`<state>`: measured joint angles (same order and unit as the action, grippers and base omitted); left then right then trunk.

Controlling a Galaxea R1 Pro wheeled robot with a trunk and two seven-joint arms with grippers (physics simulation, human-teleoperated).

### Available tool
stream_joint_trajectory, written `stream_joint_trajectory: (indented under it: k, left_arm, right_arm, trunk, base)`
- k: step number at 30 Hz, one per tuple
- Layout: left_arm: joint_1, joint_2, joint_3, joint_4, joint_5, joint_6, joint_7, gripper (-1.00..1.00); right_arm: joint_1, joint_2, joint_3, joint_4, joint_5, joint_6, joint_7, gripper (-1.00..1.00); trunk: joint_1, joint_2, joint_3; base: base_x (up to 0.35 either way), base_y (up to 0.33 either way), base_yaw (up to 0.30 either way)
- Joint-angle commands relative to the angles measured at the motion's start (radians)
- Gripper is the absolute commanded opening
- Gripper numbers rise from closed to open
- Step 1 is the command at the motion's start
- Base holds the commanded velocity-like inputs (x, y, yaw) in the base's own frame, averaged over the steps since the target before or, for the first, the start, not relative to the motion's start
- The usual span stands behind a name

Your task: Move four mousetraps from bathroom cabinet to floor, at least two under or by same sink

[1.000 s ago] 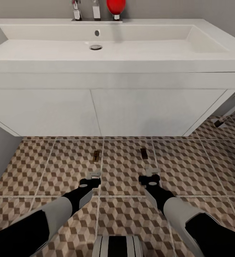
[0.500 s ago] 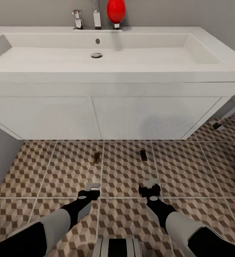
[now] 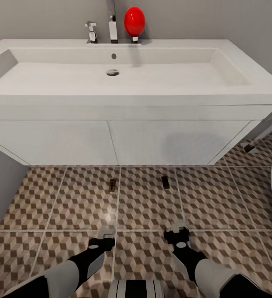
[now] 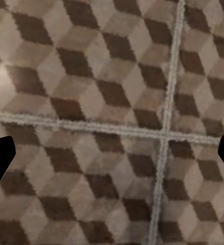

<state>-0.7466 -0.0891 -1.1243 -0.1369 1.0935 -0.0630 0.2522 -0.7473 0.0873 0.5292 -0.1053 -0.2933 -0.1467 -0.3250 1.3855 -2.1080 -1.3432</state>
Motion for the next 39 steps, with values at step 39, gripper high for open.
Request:
stream_joint_trajectory:
  k: [39]
  left_arm:
    - [0.200,0.015,-0.009,0.033,0.015,-0.027,-0.016,1.00]
  right_arm:
    - [0.214,-0.003,0.011,0.042,-0.010,-0.105,-0.002,1.00]
  trunk:
    - [-0.150,0.273,0.122]
  base:
    - [0.000,0.000,0.000]
